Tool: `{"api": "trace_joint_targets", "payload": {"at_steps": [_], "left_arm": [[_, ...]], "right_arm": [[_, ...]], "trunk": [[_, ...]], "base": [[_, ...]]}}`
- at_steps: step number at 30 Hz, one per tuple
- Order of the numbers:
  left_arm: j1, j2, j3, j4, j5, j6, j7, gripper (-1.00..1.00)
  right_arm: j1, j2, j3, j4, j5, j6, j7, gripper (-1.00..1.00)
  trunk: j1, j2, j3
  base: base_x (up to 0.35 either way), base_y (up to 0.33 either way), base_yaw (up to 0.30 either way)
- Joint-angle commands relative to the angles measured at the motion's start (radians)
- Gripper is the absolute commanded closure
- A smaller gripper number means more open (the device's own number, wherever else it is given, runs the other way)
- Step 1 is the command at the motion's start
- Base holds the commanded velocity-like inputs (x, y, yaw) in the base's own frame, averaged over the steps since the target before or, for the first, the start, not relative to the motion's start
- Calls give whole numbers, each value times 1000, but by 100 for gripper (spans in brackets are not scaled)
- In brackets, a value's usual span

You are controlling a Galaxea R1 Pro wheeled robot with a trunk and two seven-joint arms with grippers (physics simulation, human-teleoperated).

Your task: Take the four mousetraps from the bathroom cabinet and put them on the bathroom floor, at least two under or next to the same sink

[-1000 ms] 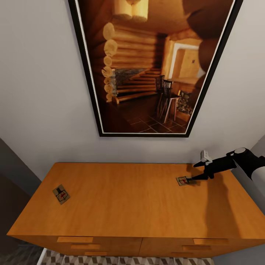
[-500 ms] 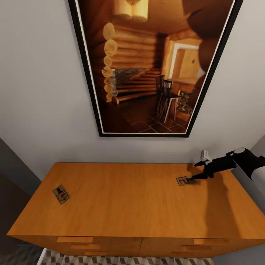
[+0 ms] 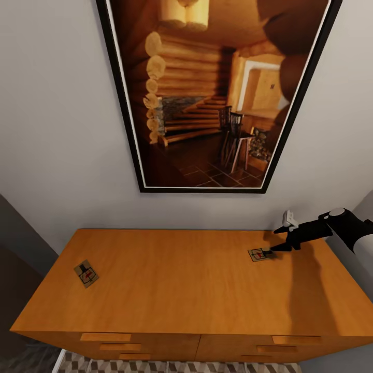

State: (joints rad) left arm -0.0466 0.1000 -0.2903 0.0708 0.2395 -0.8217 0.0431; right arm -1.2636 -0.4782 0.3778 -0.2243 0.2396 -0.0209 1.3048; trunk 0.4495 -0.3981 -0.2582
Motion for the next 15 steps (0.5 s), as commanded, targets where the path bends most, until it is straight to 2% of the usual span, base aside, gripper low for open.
{"api": "trace_joint_targets", "payload": {"at_steps": [1, 9, 15], "left_arm": [[-1, 0, -9, 3, 3, -5, 5, -100], [-1, 0, -9, 3, 3, -5, 5, -100], [-1, -1, -9, 3, 2, -5, 5, -100]], "right_arm": [[0, 0, -7, -1, 10, -2, 4, -100], [0, 1, -7, 1, 9, -2, 5, -100], [0, 2, -7, 5, 8, -2, 5, -100]], "trunk": [[1, -2, -2], [1, -2, -2], [1, -2, -2]], "base": [[0, 47, 0], [0, 137, 0], [0, 38, 0]]}}
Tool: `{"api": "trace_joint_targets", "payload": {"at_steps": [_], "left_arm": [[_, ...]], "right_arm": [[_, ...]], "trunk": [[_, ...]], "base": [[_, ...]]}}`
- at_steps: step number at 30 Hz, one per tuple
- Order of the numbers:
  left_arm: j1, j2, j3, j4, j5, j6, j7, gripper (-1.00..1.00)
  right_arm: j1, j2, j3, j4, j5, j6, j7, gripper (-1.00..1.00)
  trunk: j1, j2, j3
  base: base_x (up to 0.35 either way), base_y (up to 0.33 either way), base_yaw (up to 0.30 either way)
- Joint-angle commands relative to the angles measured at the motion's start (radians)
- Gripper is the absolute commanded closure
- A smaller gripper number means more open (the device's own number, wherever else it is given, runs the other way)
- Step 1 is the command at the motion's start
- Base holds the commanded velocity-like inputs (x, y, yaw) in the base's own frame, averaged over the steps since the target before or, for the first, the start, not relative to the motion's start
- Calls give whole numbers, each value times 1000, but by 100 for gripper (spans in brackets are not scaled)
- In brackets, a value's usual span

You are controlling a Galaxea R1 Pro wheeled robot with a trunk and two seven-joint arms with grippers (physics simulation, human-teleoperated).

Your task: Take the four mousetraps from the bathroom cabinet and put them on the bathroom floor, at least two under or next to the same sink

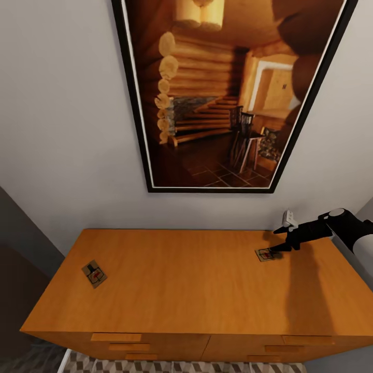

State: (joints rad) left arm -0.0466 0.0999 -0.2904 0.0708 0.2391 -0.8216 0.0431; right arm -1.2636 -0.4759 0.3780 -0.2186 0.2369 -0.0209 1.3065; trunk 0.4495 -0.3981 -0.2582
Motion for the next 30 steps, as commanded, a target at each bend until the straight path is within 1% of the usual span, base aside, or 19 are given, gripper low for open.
{"api": "trace_joint_targets", "payload": {"at_steps": [1, 19, 30], "left_arm": [[-1, 0, -9, 3, 3, -5, 5, -100], [-1, 0, -8, 4, 3, -5, 5, -100], [-2, 0, -8, 4, 3, -5, 5, -100]], "right_arm": [[0, 0, -7, -1, 10, -2, 4, -100], [0, -3, -7, 10, 10, -3, 3, -100], [0, -5, -8, 55, 11, -7, 2, -100]], "trunk": [[1, -2, -2], [1, -2, -2], [1, -2, -2]], "base": [[0, 12, 0], [0, 2, 0], [0, 0, 0]]}}
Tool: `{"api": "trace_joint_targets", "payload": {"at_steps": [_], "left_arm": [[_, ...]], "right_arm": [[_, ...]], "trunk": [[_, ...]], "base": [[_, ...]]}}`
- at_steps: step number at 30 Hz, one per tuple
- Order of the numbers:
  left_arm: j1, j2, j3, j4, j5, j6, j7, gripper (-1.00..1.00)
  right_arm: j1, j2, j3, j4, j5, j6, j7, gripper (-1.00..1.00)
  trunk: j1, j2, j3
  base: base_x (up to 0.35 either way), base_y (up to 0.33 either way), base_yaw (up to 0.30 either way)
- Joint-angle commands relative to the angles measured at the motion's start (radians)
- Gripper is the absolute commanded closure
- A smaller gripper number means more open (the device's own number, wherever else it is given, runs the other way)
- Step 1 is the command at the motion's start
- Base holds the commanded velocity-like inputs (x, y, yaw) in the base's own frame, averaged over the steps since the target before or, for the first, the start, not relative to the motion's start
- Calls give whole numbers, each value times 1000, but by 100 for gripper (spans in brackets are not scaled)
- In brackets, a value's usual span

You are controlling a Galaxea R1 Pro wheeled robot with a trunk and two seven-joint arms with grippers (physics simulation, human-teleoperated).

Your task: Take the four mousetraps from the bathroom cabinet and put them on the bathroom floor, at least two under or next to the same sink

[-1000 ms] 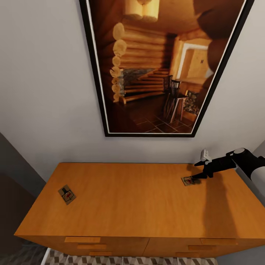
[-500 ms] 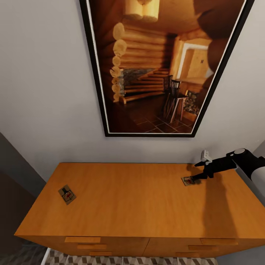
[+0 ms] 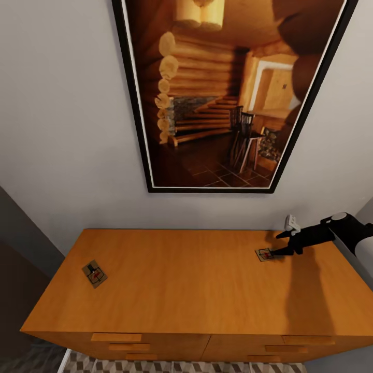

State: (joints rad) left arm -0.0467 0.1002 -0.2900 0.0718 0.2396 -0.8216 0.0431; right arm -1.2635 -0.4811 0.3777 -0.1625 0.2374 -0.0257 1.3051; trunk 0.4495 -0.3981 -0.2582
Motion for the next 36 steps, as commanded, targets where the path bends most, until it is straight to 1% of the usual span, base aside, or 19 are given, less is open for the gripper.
{"api": "trace_joint_targets", "payload": {"at_steps": [1, 12, 27, 36], "left_arm": [[-2, 0, -9, 3, 3, -5, 5, -100], [-1, 0, -8, 3, 3, -5, 5, -100], [-1, 0, -9, 3, 3, -5, 5, -100], [-1, 0, -9, 3, 3, -5, 4, -100]], "right_arm": [[0, 0, -7, 0, 10, -3, 4, -100], [0, -6, -8, 4, 10, -3, 11, -100], [0, -8, -8, 3, 11, -3, 9, -100], [0, -7, -8, 3, 12, -3, 1, -100]], "trunk": [[1, -2, -2], [1, -2, -3], [1, -2, -23], [1, -2, -26]], "base": [[0, 0, 0], [0, 0, 0], [0, 0, 0], [0, 0, 0]]}}
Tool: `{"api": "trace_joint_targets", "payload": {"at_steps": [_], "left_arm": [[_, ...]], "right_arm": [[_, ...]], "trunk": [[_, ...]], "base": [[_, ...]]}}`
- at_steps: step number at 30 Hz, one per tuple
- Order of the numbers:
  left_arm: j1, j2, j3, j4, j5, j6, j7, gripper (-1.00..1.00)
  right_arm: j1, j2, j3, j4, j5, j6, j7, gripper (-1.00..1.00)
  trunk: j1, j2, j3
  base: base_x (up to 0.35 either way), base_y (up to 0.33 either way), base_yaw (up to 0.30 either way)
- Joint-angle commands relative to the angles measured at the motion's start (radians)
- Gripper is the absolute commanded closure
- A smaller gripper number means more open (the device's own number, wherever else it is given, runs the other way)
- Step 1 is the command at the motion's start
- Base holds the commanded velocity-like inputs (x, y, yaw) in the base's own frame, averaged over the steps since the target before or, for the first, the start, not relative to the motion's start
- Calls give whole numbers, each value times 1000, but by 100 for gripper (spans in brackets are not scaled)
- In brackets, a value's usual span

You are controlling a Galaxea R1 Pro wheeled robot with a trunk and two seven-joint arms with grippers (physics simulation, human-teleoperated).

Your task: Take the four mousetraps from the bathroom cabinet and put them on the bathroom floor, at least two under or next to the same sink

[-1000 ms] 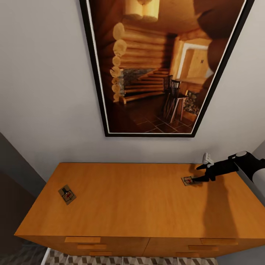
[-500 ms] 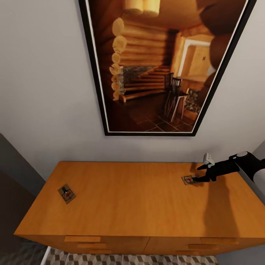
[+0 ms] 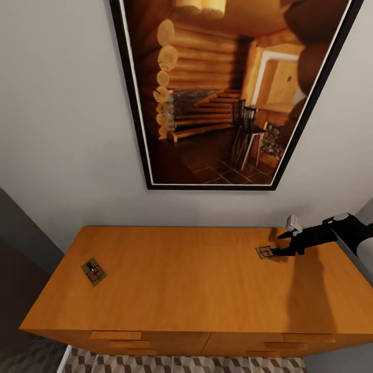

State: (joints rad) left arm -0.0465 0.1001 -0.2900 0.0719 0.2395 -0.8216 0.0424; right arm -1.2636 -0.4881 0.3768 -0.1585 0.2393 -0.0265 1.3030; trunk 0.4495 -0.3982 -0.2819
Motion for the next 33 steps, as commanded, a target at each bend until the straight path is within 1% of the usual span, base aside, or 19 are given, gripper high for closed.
{"api": "trace_joint_targets", "payload": {"at_steps": [1, 11, 14, 20, 33], "left_arm": [[-1, -1, -9, 3, 3, -5, 5, -100], [-1, -1, -8, 3, 3, -5, 4, -100], [-1, -1, -9, 3, 3, -5, 4, -100], [-1, -4, -9, 2, 3, -5, 4, -100], [-2, -7, -9, 2, 3, -5, 4, -100]], "right_arm": [[0, 0, -7, -1, 11, -3, 3, -100], [0, 0, -7, -4, 11, -1, 1, -100], [0, 1, -7, -4, 11, 0, -15, -100], [0, 2, -6, -4, 11, 0, -84, -100], [0, 3, -6, -4, 11, 2, -116, -100]], "trunk": [[1, -2, -2], [1, -2, -2], [1, -2, -2], [1, -2, -2], [1, -2, -2]], "base": [[0, 0, 0], [0, 0, 0], [0, 0, 0], [0, 0, 0], [0, 0, 0]]}}
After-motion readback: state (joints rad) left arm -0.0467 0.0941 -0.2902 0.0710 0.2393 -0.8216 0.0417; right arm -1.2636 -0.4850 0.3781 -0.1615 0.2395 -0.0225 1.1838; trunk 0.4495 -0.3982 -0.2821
